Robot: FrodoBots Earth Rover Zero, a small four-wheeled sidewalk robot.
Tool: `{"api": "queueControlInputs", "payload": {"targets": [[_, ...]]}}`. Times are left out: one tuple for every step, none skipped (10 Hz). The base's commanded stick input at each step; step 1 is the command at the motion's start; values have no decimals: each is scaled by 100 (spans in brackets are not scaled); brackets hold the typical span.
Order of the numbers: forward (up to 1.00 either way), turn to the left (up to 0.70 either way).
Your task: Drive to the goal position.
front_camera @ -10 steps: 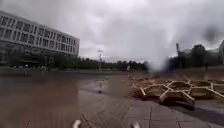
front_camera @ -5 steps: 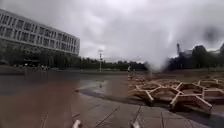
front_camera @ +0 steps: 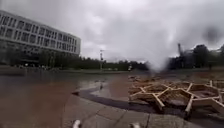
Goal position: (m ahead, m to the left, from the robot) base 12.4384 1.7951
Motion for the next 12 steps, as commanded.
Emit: {"api": "queueControlInputs", "payload": {"targets": [[70,0],[70,0],[70,9],[70,35],[70,23],[70,4],[70,0],[70,0],[70,0],[70,0],[70,0],[70,0]]}}
